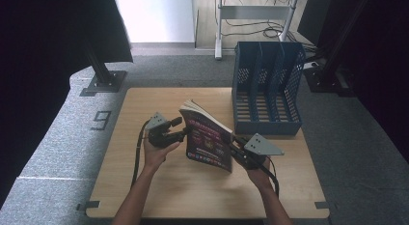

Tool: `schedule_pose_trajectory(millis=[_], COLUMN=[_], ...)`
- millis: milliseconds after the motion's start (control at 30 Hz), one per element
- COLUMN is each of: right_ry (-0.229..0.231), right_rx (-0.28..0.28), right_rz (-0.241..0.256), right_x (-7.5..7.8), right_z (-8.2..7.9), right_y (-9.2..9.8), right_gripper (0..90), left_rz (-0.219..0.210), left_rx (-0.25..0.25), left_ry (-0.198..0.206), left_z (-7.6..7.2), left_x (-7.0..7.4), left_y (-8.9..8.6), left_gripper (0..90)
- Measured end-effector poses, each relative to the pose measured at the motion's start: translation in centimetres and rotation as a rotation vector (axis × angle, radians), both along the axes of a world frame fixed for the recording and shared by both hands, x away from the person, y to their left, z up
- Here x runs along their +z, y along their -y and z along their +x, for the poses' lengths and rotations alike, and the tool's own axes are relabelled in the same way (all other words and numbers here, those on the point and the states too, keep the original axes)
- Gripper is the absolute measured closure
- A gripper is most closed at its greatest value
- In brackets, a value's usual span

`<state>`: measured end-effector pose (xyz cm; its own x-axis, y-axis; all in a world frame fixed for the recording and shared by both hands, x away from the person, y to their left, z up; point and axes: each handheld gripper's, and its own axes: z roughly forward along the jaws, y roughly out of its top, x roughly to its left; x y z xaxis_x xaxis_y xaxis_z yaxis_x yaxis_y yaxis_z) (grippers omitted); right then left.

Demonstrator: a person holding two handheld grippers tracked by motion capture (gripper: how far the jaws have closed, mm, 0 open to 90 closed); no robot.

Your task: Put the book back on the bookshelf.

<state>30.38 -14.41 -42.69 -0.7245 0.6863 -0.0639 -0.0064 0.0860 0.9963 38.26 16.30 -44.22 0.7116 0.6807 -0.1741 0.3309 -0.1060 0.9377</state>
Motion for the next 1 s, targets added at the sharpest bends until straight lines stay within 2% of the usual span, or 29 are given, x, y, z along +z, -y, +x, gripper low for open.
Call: schedule_pose_trajectory(millis=[167,267,333,600,900,1000], right_ry=[0.012,0.011,0.012,0.008,0.009,0.008], right_rx=[0.027,0.028,0.031,0.044,0.058,0.061], right_rz=[-0.004,-0.003,0.0,0.005,0.004,0.005], right_x=[-0.1,-0.1,-0.1,-0.1,-0.2,-0.2], right_z=[-0.2,-0.3,-0.3,-0.2,-0.2,-0.1], right_y=[0.0,0.1,0.1,0.3,0.3,0.4], right_gripper=[81.4,81.3,81.3,81.4,81.4,81.4], left_rz=[0.007,0.013,0.027,0.011,0.017,0.026], left_rx=[-0.036,-0.054,-0.053,-0.061,-0.115,-0.116], left_ry=[-0.006,0.008,0.012,-0.004,-0.012,-0.009], left_z=[0.1,-0.2,-0.2,0.4,0.8,0.8], left_x=[-0.1,0.3,0.5,0.4,0.6,0.7], left_y=[0.6,1.0,1.1,0.8,1.1,1.3], left_gripper=[34.7,35.5,35.0,32.3,29.8,29.1])
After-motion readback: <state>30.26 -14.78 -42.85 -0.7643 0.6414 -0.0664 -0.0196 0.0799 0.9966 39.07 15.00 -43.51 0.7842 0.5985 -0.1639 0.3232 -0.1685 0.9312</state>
